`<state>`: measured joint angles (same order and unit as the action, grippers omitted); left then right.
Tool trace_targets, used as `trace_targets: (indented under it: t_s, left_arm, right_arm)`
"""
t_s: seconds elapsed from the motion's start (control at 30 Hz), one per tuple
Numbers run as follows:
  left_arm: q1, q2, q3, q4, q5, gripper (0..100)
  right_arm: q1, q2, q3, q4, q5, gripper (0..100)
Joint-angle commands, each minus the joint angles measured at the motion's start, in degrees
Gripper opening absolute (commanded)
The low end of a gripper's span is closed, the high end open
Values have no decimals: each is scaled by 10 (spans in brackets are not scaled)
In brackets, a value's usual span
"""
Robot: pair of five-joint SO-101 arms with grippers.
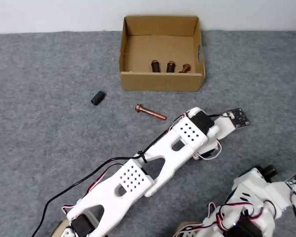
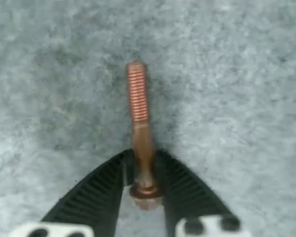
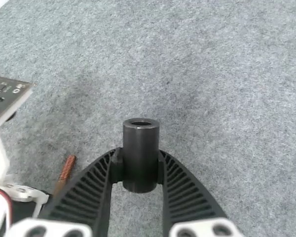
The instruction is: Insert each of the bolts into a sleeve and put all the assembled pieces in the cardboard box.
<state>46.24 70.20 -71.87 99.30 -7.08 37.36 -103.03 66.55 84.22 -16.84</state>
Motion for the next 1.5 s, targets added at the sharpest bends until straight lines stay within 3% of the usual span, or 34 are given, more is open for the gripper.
trace_targets:
  t_s: [0.0,0.2,0.53,0.83,1.13,1.3,1.37,1.47]
  left_arm:
    - [-8,-49,-21,14,16,4]
    - [-37,-149,38,14,76,4]
    - [-57,-464,495,13,164,4]
    - [-165,-695,693,11,257,4]
    - [-283,-768,771,-40,536,4]
    - [-319,-738,788,-50,876,5]
    - [-322,-726,788,-50,929,5]
    - [-322,-717,782,-59,931,5]
  right_arm:
    - [4,2,-3,-5,5,8]
    - [3,2,-3,-5,5,8]
    - [-41,-2,-3,-5,5,8]
    - [-44,-2,-3,-5,4,8]
    - [-72,-3,-3,-5,4,8]
    - [-73,-3,-3,-5,4,8]
    - [-73,-3,-3,-5,4,8]
    - [-73,-3,-3,-5,4,8]
